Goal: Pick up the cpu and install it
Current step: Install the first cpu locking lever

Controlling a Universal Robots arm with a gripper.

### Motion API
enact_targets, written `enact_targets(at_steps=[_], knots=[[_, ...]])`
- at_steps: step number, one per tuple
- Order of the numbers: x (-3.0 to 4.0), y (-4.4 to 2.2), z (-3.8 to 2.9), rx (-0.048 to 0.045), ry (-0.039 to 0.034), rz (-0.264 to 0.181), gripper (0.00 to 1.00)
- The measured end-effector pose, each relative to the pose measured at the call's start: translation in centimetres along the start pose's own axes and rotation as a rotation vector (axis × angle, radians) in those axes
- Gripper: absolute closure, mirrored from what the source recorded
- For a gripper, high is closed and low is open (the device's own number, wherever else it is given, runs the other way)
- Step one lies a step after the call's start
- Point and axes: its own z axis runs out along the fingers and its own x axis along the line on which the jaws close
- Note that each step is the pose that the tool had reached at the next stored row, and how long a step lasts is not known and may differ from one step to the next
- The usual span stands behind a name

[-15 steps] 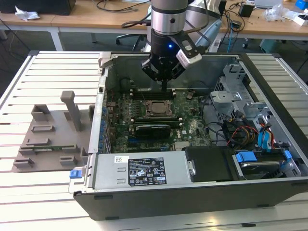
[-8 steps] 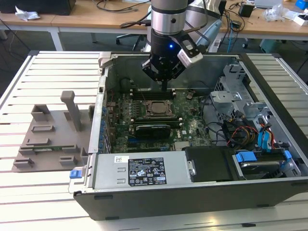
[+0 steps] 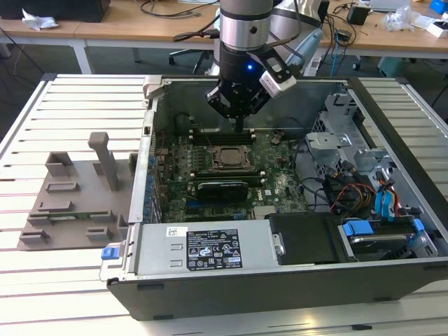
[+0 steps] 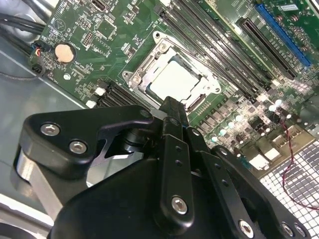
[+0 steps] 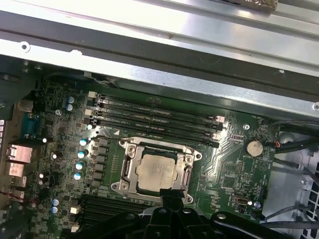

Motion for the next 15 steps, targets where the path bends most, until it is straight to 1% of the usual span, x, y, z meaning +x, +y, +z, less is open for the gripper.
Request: enact_targets(at_steps=[1,2,3,4,7,9,10,11,13,15], knots=[[-0.03,-0.01,0.02,-0.0030,0.0160,0.000,0.89],[-0.11,-0.02,0.04,-0.0075,0.0412,-0.001,0.89],[-0.16,-0.03,0.06,-0.0107,0.0575,-0.001,0.89],[-0.19,-0.04,0.08,-0.0133,0.0717,-0.002,0.89],[-0.15,-0.02,0.08,-0.0126,0.0729,0.002,0.89],[-0.15,-0.03,0.09,-0.0091,0.0742,0.026,0.89],[-0.14,-0.03,0.09,-0.0088,0.0746,0.037,0.89],[0.07,0.02,0.09,-0.0091,0.0748,0.043,0.89],[1.27,0.25,0.07,-0.0114,0.0744,0.042,0.89],[1.99,0.40,0.09,-0.0124,0.0743,0.043,0.89]])
